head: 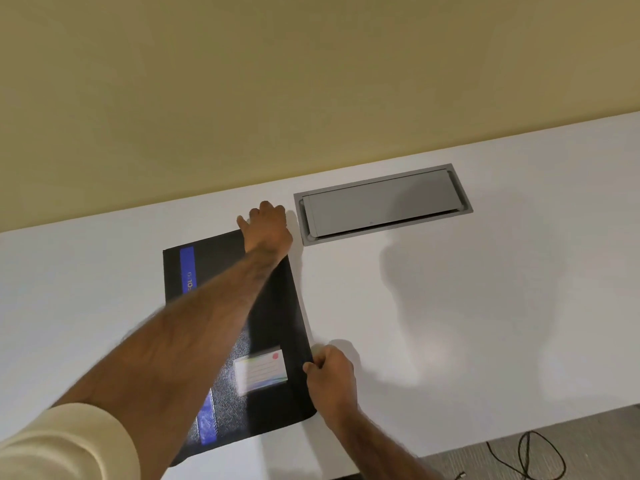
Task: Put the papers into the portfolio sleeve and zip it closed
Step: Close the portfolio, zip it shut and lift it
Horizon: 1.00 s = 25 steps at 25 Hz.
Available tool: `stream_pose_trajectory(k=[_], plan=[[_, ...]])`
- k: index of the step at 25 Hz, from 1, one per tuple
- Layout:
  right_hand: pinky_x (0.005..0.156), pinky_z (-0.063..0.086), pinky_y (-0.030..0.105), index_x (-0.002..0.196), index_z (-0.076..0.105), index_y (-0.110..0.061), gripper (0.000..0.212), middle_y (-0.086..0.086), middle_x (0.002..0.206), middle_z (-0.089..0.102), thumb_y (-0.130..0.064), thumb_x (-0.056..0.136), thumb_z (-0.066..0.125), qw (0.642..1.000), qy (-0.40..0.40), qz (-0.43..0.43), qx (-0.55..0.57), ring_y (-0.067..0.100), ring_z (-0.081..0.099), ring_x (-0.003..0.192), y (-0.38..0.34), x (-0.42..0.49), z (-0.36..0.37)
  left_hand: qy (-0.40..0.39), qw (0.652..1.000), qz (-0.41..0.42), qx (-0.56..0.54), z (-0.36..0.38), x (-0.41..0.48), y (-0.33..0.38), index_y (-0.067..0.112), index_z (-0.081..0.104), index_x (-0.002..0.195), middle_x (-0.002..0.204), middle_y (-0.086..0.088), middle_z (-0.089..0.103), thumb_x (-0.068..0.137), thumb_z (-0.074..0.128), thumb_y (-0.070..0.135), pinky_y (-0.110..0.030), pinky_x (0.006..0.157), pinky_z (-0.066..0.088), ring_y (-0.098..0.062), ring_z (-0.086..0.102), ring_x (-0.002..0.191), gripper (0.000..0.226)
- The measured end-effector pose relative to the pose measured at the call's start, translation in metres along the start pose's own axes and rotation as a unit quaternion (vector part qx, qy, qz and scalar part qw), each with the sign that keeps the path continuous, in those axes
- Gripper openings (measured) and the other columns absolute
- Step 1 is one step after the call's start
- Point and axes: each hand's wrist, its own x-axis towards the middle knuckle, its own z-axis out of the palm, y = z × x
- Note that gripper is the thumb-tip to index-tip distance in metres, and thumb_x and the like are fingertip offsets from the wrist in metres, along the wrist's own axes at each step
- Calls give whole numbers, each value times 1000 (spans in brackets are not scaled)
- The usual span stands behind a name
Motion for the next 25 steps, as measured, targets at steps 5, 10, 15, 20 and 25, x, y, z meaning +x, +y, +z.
stream_pose_trajectory(k=[5,10,15,20,25], plan=[[65,50,15,75,46,-29,26,-10,77,58,-21,98,57,1000,12,6,-22,13,61,72,-3,4,0,-67,984,-139,-94,-2,35,-14,7,59,122,123,-15,62,89,50,12,-44,101,39,-34,56,117,34],[62,46,13,73,47,-29,27,-11,76,57,-21,97,57,999,3,6,-45,13,61,71,-1,10,0,-133,957,-171,-192,-13,49,-47,2,59,120,127,-18,63,91,61,11,-43,103,49,-37,61,114,31],[74,60,27,73,58,-23,21,-6,77,62,-16,92,57,995,-75,7,-58,15,65,78,-4,16,-11,-114,965,-45,-233,-11,48,-58,13,77,110,131,-6,67,94,59,3,-31,107,42,-28,59,124,26],[72,47,12,106,64,-22,13,-11,98,62,-23,93,62,992,-55,-92,-62,7,60,88,-59,64,-27,-144,975,39,-164,-16,47,-68,10,80,107,123,-9,73,92,51,-8,-29,103,44,-26,63,118,36],[102,48,29,140,50,-18,48,1,140,57,-17,95,64,982,-69,-175,31,20,57,124,-161,140,-28,-107,986,65,-110,-8,42,-75,13,75,114,125,-8,70,97,56,4,-38,104,49,-27,64,113,27]])
